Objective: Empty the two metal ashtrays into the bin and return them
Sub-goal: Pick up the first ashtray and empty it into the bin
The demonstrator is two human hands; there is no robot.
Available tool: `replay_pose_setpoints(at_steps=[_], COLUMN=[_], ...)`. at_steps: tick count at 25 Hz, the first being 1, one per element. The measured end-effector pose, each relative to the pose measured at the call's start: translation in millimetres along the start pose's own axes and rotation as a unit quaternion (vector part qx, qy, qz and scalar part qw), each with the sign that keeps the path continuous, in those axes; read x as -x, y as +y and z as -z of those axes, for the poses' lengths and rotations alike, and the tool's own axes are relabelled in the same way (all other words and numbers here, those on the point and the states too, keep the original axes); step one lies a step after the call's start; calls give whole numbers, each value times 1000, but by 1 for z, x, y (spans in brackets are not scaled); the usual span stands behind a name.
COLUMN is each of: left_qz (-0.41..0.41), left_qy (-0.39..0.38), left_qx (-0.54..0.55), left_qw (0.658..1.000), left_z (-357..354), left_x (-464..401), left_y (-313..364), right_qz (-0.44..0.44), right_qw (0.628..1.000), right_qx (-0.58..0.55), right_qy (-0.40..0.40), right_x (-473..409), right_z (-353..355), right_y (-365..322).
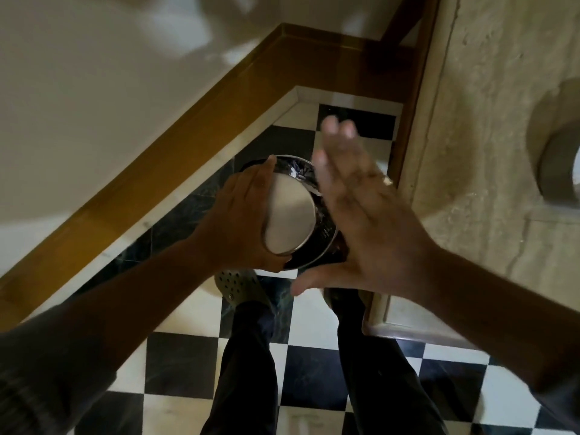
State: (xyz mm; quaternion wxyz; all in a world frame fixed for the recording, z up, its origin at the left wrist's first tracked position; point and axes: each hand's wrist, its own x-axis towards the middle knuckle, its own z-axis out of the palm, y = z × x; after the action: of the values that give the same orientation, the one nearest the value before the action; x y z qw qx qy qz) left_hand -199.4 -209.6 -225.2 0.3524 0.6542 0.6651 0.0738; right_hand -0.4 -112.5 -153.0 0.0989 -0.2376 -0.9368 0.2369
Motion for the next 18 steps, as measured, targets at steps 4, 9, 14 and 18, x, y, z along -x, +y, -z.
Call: replay_pose_setpoints(at_steps=[4, 9, 14, 18], left_qz=[29, 57, 170, 353], left_qy=[31, -8, -33, -21], left_qx=[48, 62, 261, 513], left_qw=[998, 996, 950, 782], left_z=[3, -9, 0, 6], left_x=[-12, -3, -8, -6], left_y=[11, 2, 7, -4], right_qz=[33, 50, -40, -326], right_qw=[993, 965, 992, 899], right_qx=[68, 115, -42, -267], right_qy=[-86, -230, -115, -117], right_x=[17, 25, 24, 13], right_z=[-25, -73, -68, -69], right_y=[4, 11, 18, 16])
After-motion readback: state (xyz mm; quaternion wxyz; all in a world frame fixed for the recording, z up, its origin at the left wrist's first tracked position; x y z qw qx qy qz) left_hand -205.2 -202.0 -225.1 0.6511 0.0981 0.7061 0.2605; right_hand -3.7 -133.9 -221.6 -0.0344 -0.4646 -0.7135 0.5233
